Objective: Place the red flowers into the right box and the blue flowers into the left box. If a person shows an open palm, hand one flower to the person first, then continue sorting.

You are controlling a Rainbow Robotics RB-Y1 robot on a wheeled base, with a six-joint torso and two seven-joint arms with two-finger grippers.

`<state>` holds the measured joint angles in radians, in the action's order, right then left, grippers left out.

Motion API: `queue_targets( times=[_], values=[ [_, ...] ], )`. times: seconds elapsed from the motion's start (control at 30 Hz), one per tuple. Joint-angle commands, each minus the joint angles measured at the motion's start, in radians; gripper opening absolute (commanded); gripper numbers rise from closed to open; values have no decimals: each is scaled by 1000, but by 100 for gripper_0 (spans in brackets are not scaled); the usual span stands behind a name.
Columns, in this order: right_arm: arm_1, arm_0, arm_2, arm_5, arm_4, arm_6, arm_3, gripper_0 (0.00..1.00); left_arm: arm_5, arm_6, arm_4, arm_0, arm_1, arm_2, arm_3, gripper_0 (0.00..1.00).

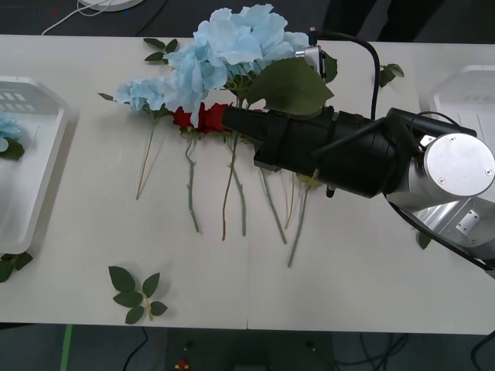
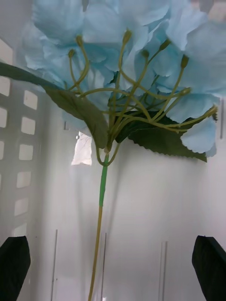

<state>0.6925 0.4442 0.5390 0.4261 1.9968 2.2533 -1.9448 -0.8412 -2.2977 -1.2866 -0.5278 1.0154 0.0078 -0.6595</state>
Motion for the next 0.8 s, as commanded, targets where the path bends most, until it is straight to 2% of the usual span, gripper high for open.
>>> queue_targets(
  times=[0.03,0.47,0.63,0.8],
  values=[
    [4,36,4,8,13,9,-14,0,-56,-52,-20,-84,8,0,-17,100],
    [32,34,-7,-9,13,17,-25,0,-271,-55,-19,-268,20,34,-17,100],
    [82,25,-73,-35,-4,25,-34,0,-317,-58,-19,-347,32,34,-17,100],
    [117,21,-165,-63,-81,19,-34,0,-325,-57,-19,-351,34,34,-17,100]
  ],
)
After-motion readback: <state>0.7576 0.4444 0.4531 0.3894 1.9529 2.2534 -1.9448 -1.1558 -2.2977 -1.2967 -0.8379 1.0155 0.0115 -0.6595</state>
